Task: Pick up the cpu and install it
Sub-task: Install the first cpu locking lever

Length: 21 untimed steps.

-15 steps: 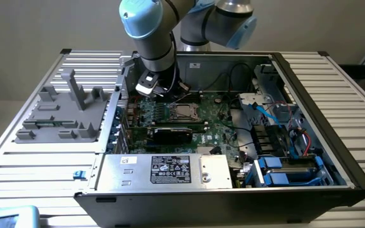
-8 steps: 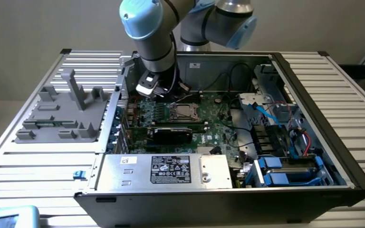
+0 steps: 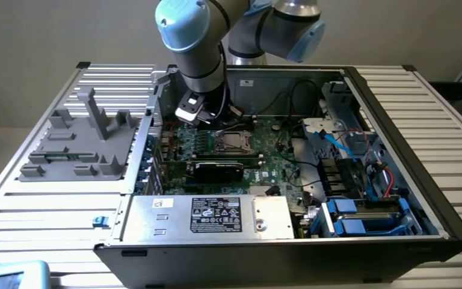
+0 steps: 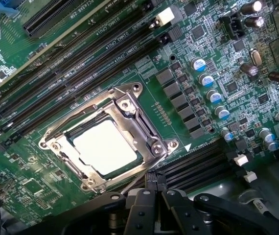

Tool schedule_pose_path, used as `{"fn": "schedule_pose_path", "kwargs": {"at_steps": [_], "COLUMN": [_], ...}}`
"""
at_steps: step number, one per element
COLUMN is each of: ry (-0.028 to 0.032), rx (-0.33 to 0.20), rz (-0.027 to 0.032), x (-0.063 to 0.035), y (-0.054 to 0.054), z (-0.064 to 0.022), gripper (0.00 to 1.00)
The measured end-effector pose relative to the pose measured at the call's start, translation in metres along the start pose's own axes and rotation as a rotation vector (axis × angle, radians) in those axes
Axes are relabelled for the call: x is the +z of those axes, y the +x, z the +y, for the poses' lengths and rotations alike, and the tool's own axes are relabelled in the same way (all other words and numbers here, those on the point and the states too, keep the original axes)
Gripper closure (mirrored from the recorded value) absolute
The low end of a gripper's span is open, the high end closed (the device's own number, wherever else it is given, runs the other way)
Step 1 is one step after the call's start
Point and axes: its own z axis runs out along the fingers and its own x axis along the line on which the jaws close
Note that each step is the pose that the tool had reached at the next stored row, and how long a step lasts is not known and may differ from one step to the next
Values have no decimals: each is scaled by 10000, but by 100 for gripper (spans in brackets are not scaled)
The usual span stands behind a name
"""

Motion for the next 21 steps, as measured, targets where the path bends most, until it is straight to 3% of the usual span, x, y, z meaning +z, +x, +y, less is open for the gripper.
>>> {"fn": "schedule_pose_path", "kwargs": {"at_steps": [21], "ry": [-5], "rx": [68], "rz": [18], "x": [33], "y": [58], "z": [-24], "gripper": [89]}}
